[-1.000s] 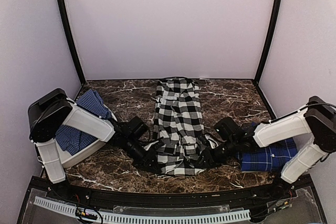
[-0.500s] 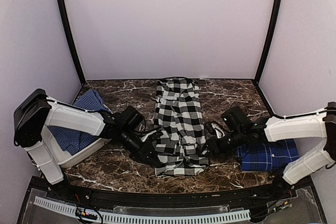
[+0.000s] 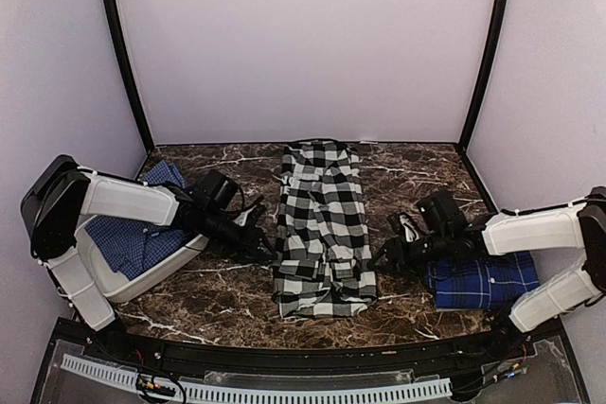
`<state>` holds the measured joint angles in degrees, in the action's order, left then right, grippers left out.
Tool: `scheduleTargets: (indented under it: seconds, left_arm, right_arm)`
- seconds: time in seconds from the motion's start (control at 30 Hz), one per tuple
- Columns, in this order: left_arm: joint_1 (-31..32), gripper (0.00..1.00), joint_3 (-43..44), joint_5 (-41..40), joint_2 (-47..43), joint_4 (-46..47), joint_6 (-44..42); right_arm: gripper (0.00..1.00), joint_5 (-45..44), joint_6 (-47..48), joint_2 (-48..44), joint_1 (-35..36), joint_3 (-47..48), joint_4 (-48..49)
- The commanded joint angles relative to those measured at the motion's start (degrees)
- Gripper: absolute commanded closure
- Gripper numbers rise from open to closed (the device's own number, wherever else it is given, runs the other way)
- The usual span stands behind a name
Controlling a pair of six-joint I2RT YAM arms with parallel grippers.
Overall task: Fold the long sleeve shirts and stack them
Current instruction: Pick up the rectangle-folded shirt from the center of the board.
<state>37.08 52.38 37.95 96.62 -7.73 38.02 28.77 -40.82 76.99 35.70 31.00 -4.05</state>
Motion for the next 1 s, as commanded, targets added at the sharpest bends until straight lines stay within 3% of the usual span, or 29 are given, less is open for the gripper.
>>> scheduleTargets:
  seconds: [0.0, 0.53, 0.97]
  left_arm:
    - [0.2, 0.68, 0.7, -3.2, 2.8, 4.0, 3.8]
    - [2.5, 0.64, -1.1, -1.7, 8.9, 9.3, 8.0]
    - [4.1, 0.75, -2.3, -0.3, 9.2, 11.1, 11.7]
  right_arm:
    - [0.45, 2.7, -2.4, 1.8, -0.5, -2.6, 7.9]
    - [0.46, 5.4, -4.9, 8.6, -0.5, -4.5, 17.0]
    - [0.51, 7.0, -7.3, 12.2, -0.4, -4.9, 23.3]
